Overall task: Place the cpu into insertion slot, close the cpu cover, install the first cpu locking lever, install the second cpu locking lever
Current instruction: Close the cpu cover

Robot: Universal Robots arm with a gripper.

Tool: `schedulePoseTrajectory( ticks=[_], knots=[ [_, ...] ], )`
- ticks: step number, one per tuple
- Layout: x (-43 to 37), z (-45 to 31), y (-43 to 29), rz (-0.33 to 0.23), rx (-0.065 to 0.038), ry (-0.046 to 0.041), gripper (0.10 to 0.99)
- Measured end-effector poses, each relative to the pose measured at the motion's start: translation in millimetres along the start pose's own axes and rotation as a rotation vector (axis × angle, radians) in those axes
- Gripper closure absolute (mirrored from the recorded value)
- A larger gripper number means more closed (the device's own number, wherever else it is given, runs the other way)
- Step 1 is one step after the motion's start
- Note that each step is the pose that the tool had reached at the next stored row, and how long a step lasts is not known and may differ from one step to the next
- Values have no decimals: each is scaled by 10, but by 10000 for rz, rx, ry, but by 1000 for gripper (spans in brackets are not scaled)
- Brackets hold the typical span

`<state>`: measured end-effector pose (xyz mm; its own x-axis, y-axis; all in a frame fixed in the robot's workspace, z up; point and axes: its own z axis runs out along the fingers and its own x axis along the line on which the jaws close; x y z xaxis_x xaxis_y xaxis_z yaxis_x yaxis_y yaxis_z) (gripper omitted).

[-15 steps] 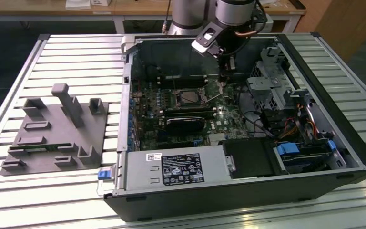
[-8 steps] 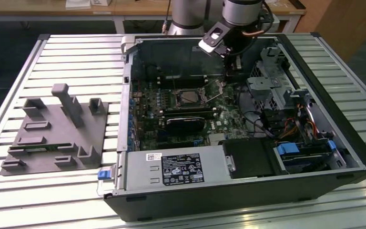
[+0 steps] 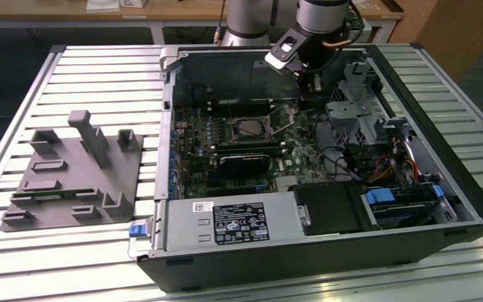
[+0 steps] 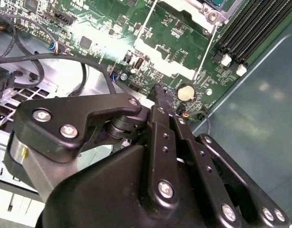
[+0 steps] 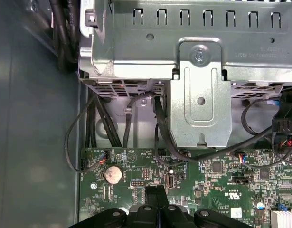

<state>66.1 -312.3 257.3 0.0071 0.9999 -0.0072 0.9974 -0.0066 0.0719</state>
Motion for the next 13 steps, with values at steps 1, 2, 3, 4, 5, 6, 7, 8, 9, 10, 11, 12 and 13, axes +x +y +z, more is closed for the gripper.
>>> schedulePoseTrajectory(
  ticks=[1,2,3,4,5,6,7,8,9,10,11,12,13],
  knots=[
    [0,2,0,0,0,1,980],
    [0,5,0,0,0,2,980],
    [0,10,0,0,0,2,980],
    [0,14,0,0,0,0,980],
    [0,19,0,0,0,1,980],
    [0,24,-1,0,0,0,980],
    [0,29,-1,0,0,0,980],
    [0,35,-1,0,0,0,980],
    [0,40,-1,0,0,0,980],
    [1,46,-2,0,0,2,980],
    [0,53,-2,0,0,1,980],
    [1,60,-3,0,0,1,980],
    [1,68,-3,-1,0,1,980]
  ],
)
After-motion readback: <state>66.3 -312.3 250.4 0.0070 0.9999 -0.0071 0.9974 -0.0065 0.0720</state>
